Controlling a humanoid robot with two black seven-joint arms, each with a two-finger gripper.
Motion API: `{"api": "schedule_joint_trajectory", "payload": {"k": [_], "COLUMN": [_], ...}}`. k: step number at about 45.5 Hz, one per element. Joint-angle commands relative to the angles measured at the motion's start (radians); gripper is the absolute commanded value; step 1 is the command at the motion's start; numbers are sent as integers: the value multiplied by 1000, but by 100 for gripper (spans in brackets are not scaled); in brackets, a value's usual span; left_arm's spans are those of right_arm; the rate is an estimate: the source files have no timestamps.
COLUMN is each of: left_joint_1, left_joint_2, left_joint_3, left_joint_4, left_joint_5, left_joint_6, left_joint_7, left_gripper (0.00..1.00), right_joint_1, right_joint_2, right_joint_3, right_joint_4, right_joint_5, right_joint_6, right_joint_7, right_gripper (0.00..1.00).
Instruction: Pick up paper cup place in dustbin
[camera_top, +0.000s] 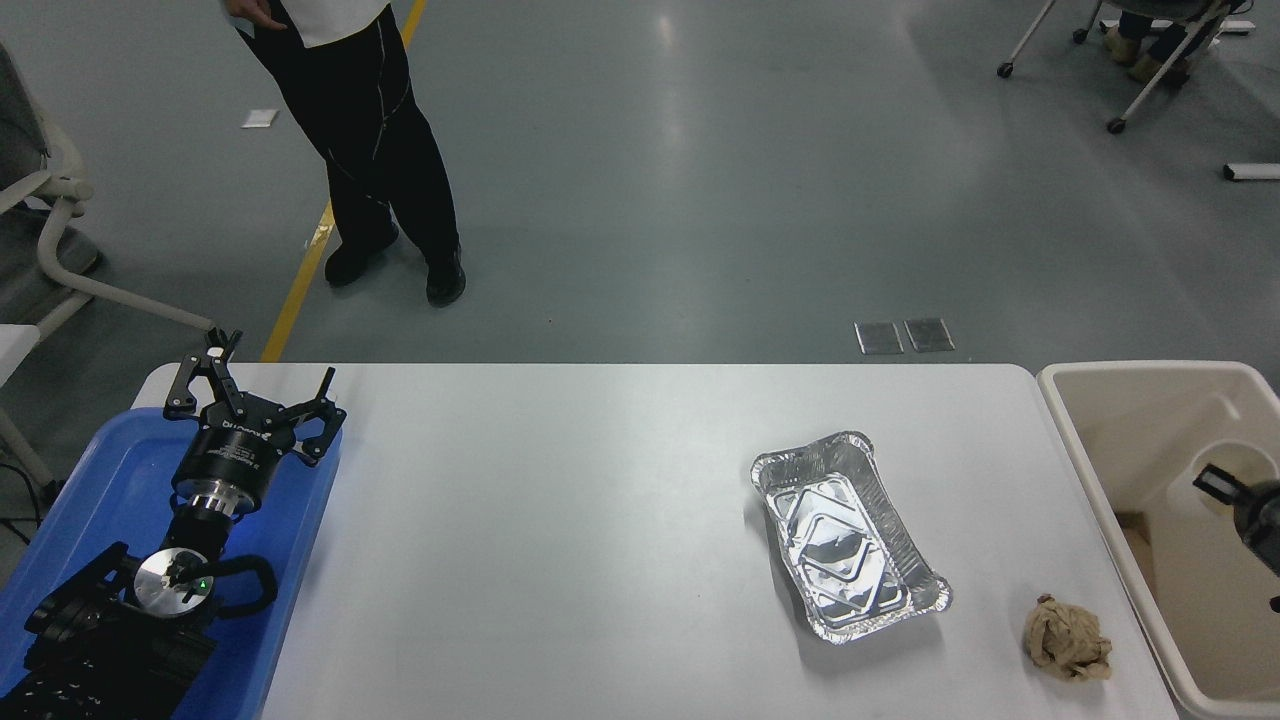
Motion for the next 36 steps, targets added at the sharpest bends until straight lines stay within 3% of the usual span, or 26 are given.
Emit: {"api": "schedule_joint_trajectory", "payload": {"k": [1, 2, 3, 9, 16, 24, 36], "left_joint_1": [0, 0, 0, 0, 0, 0, -2], "left_joint_2": [0, 0, 0, 0, 0, 0, 0], "left_joint_3": [0, 0, 0, 0, 0, 0, 0], "left_joint_4": [0, 0, 0, 0, 0, 0, 0], "left_joint_5": [0, 0, 0, 0, 0, 0, 0], "left_joint_6": [0, 0, 0, 0, 0, 0, 0], "left_joint_7": [0, 0, 0, 0, 0, 0, 1], "left_gripper": [99, 99, 99, 99, 99, 99, 99], "right_joint_1": [-32, -29, -29, -29, 19, 181, 584], "right_joint_2": [17, 17, 17, 23, 8, -127, -142], "right_joint_3": [9, 9, 12, 43, 43, 2, -383], "right_joint_4": [-26, -26, -25, -8, 49, 283, 602], "right_joint_5": [27, 35, 44, 134, 145, 128, 130], "right_joint_6": [-32, -32, -32, -15, 2, 77, 131], "right_joint_7": [0, 0, -2, -2, -2, 0, 1], "right_gripper": [60, 95, 100, 100, 100, 100, 100]}}
